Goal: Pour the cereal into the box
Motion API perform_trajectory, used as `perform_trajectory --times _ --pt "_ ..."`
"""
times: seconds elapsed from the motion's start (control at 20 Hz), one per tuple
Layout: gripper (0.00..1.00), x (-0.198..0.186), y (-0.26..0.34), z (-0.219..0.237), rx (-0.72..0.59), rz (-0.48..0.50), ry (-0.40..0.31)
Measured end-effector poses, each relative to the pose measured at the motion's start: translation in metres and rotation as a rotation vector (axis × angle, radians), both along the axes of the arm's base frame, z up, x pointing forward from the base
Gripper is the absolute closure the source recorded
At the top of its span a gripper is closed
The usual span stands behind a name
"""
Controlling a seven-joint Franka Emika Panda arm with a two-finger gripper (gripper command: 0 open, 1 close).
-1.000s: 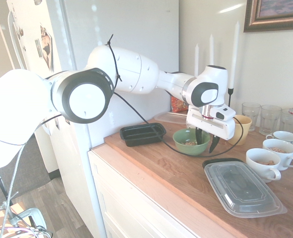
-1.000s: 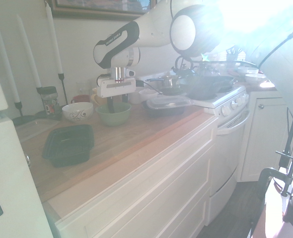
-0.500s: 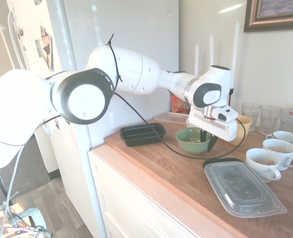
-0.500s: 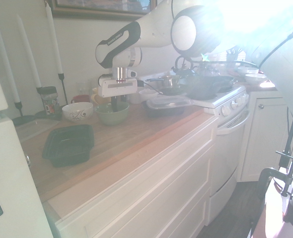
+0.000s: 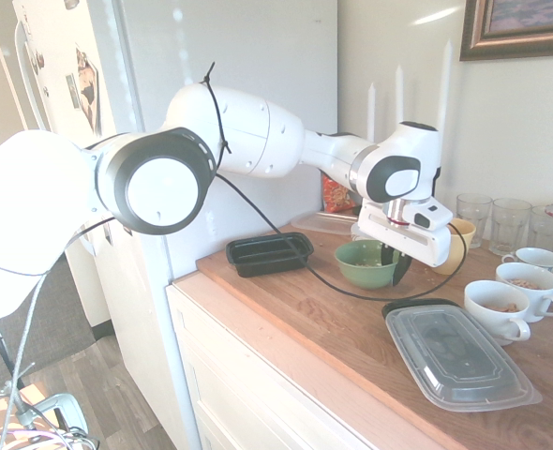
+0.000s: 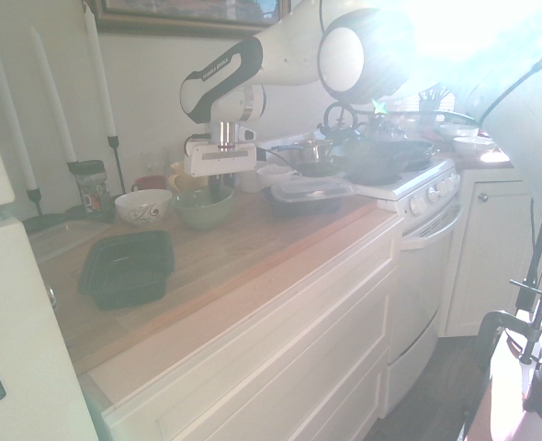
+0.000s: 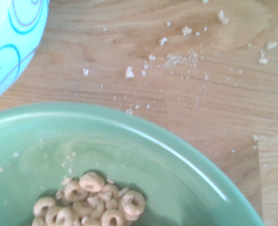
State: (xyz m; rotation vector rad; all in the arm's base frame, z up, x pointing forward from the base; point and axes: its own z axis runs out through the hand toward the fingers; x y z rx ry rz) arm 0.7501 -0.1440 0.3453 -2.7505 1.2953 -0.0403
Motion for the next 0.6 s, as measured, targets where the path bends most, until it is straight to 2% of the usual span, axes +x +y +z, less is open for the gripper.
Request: perform_trajectory --times 0.45,0.6 --pt "1.00 -0.006 -0.009 0.043 -0.016 -0.007 -0.045" --pt "1.00 -0.012 -0.008 0.070 -0.031 0.001 -0.061"
